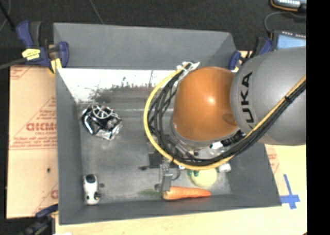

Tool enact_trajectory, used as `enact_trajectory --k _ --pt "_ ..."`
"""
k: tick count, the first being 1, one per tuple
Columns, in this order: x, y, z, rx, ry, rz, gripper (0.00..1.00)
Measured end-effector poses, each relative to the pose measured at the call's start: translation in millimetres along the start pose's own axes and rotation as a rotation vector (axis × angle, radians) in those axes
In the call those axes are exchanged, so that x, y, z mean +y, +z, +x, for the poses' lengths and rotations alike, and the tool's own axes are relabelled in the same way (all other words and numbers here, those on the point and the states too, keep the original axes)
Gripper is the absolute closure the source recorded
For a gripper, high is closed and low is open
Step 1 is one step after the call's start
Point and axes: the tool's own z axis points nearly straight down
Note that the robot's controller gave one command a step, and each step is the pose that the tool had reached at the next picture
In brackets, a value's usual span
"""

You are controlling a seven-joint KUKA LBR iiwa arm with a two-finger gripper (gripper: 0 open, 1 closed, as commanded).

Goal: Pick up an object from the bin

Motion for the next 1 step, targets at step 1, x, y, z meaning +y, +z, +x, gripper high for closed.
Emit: enact_trajectory --k 1 --pt "-0.6 -4.4 -1.6 -0.008 0.004 -0.001 0.0"
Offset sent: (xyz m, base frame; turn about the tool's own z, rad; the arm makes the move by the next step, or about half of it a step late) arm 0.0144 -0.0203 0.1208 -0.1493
